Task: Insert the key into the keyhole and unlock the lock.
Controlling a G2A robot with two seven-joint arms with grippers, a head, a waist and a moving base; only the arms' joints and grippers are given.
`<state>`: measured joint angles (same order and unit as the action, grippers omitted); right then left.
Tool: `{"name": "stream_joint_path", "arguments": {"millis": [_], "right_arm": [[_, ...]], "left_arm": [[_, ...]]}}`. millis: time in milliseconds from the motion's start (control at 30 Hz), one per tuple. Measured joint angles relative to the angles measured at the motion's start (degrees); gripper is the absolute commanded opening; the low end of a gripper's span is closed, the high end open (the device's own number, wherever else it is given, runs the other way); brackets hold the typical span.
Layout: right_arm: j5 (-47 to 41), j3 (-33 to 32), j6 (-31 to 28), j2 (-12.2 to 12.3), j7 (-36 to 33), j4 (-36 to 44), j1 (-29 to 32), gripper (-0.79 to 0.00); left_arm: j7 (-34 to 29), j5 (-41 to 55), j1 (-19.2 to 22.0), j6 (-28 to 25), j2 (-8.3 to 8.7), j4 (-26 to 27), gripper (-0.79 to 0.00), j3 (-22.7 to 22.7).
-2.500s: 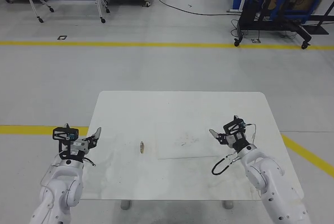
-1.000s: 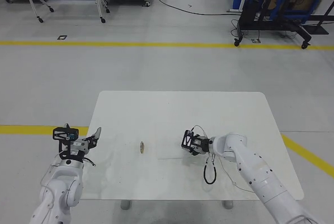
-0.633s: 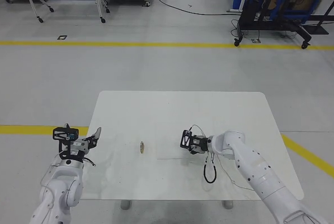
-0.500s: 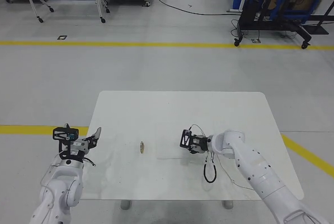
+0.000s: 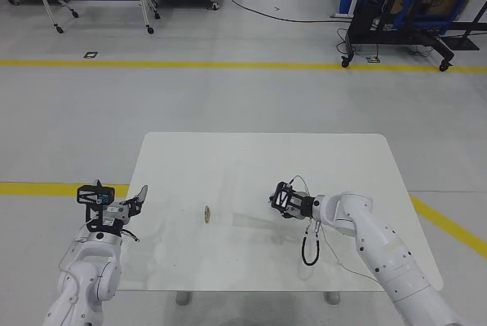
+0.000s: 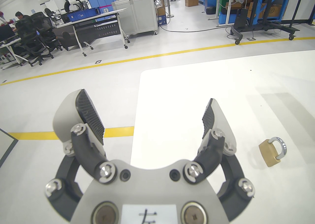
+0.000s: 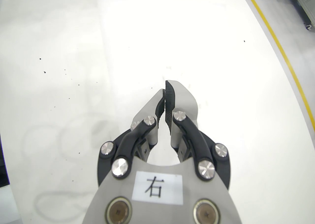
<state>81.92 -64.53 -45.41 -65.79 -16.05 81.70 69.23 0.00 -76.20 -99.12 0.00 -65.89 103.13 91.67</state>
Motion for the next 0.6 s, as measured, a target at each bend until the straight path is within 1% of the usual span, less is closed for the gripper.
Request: {"name": "stream_joint_path", "arguments": {"millis": [500,533,600], "right_arm": [[0.0,0.1,0.0,0.0,0.0,-0.1,-0.1,-0.785],[0.0,0.1,0.0,0.0,0.0,-0.1,-0.1,-0.785],[0.0,0.1,0.0,0.0,0.0,-0.1,-0.1,-0.785]], "left_arm": [[0.0,0.0,0.0,0.0,0.00,0.0,0.000,0.0],[0.1,-0.3,0.1,0.1,0.01,0.2,0.000,-0.2],[0.3,-4.2,0.1,0.1,-0.01,2.4,0.000,-2.7]]}}
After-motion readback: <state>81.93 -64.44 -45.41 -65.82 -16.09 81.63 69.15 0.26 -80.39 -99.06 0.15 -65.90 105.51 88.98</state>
